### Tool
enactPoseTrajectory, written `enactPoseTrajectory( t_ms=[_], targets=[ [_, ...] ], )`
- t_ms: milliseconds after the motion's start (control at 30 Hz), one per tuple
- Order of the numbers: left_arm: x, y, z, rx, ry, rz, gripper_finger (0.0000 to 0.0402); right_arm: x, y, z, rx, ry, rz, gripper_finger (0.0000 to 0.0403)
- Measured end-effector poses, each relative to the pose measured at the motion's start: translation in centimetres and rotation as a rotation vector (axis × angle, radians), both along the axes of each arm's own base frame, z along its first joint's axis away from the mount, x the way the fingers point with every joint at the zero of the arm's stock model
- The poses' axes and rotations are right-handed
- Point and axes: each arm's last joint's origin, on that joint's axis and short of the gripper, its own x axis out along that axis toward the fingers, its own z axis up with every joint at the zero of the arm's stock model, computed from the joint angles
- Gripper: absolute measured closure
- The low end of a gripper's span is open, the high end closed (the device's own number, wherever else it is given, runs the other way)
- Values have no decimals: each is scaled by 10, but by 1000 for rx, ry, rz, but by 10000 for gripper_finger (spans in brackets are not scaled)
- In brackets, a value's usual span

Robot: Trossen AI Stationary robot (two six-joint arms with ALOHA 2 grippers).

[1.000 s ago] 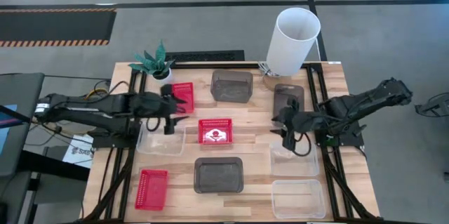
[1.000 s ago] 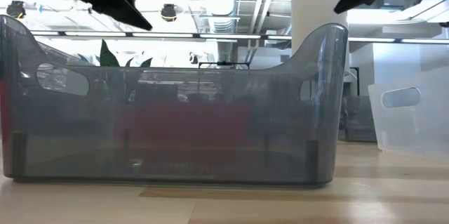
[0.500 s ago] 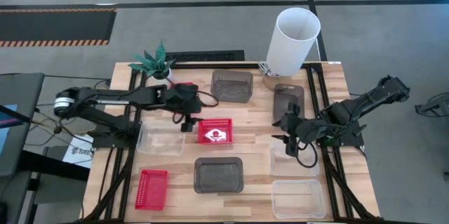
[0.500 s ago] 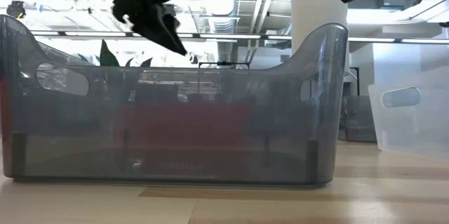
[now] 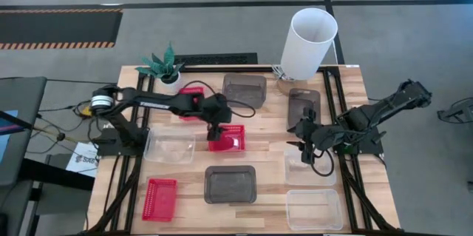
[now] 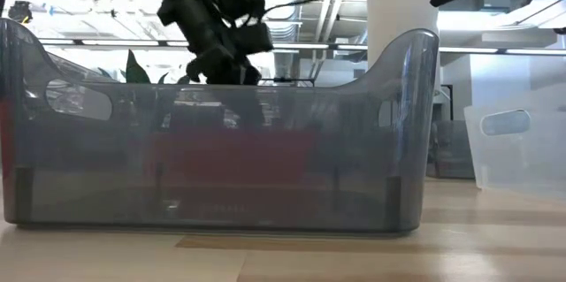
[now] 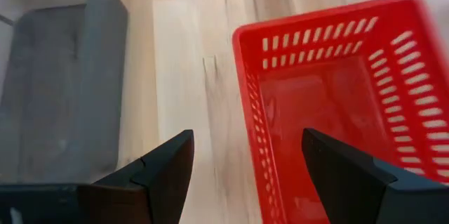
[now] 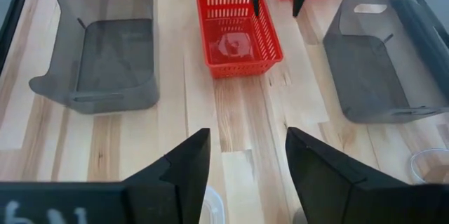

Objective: Stack baskets by color
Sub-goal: Stack the middle red bin on the top red bin

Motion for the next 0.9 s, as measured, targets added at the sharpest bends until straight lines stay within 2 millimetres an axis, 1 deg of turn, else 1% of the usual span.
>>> enactPoseTrajectory(
  t_ms=[67, 200, 333, 467, 700, 900],
  targets=[
    [5, 1, -6, -4, 19, 2, 149, 0, 0, 0, 1, 0, 0, 197],
    [10, 2, -11, -40, 28, 9, 149, 0, 0, 0, -2, 5, 0, 197],
    [10, 1, -15, -73, 50, 36, 154, 0, 0, 0, -2, 5, 0, 199],
    [9, 1, -16, -88, 66, 55, 166, 0, 0, -1, -2, 7, 0, 201],
    [6, 0, -20, -104, 92, 71, 205, 0, 0, -1, -2, 8, 1, 206],
    [1, 0, -27, -103, 119, 73, 263, -1, 0, -1, -4, 13, 2, 213]
  ],
)
